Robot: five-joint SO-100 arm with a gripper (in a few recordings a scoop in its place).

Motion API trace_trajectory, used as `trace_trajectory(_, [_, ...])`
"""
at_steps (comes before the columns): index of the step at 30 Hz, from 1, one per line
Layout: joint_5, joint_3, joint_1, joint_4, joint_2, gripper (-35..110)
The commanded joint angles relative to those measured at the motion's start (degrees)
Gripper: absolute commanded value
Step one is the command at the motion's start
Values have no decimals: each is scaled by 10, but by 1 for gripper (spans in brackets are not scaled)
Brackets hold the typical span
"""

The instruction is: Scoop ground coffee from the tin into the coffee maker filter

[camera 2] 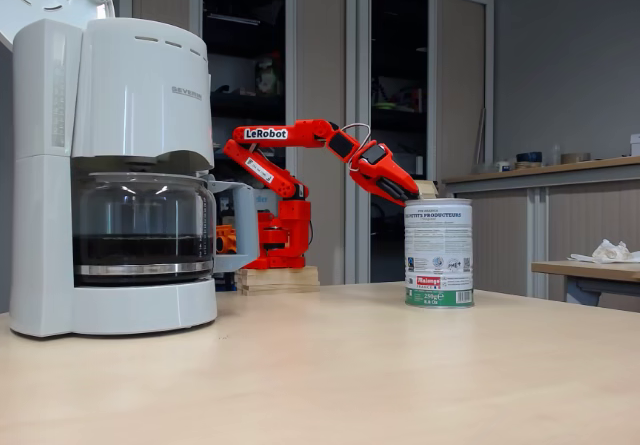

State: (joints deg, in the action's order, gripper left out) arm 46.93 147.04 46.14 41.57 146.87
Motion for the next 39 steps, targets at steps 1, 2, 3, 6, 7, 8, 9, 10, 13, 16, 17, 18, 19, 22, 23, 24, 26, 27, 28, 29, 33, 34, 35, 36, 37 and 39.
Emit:
trace_trajectory(1, [-30,-11,-10,15,25,15])
trace_trajectory(2, [-41,-12,-16,20,26,15])
trace_trajectory(3, [-54,-14,-22,25,28,15])
trace_trajectory(6, [-88,-21,-40,40,35,14])
trace_trajectory(7, [-98,-24,-47,45,38,14])
trace_trajectory(8, [-105,-26,-54,50,39,14])
trace_trajectory(9, [-114,-28,-60,54,41,14])
trace_trajectory(10, [-124,-28,-67,57,46,13])
trace_trajectory(13, [-143,-26,-83,69,62,13])
trace_trajectory(16, [-156,-18,-94,80,82,13])
trace_trajectory(17, [-157,-14,-98,83,89,13])
trace_trajectory(18, [-160,-9,-100,85,97,12])
trace_trajectory(19, [-163,-2,-104,87,105,12])
trace_trajectory(22, [-184,24,-120,87,133,8])
trace_trajectory(23, [-192,32,-127,87,141,6])
trace_trajectory(24, [-202,38,-137,87,146,4])
trace_trajectory(26, [-228,44,-158,85,152,2])
trace_trajectory(27, [-239,44,-171,85,152,0])
trace_trajectory(28, [-252,43,-183,85,151,0])
trace_trajectory(29, [-263,40,-194,85,150,0])
trace_trajectory(33, [-307,37,-238,92,150,0])
trace_trajectory(34, [-320,37,-250,92,149,0])
trace_trajectory(35, [-335,37,-258,92,146,0])
trace_trajectory(36, [-352,37,-265,92,146,0])
trace_trajectory(37, [-368,39,-274,90,146,0])
trace_trajectory(39, [-382,41,-292,87,142,0])
